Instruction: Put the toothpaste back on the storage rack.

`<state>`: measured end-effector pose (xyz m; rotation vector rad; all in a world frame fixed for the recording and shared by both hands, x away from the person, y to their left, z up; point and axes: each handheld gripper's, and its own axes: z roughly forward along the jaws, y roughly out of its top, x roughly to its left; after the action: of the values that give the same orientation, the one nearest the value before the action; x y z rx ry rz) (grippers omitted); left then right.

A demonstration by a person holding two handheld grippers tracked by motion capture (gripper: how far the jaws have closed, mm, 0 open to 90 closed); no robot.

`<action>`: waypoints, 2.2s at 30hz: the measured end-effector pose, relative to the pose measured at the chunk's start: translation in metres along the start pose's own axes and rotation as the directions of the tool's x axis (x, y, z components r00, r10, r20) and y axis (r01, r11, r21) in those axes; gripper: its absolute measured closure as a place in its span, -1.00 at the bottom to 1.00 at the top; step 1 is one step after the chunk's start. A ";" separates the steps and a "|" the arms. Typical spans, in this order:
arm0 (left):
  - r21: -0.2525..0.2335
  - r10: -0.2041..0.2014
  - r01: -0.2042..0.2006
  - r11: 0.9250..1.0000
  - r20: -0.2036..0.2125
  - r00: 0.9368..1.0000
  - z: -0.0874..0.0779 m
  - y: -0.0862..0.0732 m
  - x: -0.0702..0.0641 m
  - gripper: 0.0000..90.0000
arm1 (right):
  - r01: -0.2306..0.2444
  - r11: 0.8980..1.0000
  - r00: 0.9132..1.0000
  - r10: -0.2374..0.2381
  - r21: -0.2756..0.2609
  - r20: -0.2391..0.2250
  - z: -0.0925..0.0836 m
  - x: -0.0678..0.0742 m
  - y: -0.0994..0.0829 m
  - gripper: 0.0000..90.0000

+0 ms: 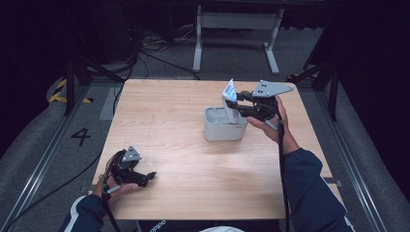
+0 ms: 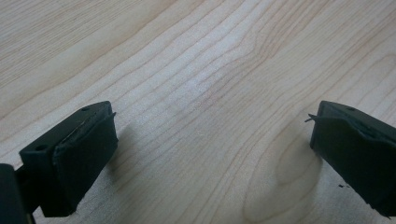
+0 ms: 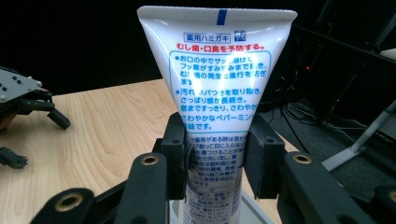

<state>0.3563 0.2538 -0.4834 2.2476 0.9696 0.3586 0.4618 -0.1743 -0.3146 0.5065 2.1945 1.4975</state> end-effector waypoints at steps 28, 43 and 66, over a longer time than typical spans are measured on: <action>0.000 0.001 -0.001 1.000 0.000 1.000 0.000 0.000 0.000 -0.98 | -0.059 0.998 0.998 0.059 0.037 0.019 0.024 -0.017 -0.025 0.44; 0.001 -0.001 0.001 1.000 -0.001 1.000 0.000 0.000 0.000 -0.98 | -0.064 0.996 0.998 0.065 0.069 -0.012 0.037 -0.012 -0.044 0.43; 0.000 0.000 0.000 1.000 0.000 1.000 0.000 0.000 0.000 -0.98 | -0.043 0.988 0.999 0.046 0.148 -0.019 0.036 -0.011 -0.063 0.40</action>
<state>0.3563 0.2538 -0.4834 2.2477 0.9700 0.3587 0.4871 -0.1742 -0.3833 0.5929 2.3379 1.3754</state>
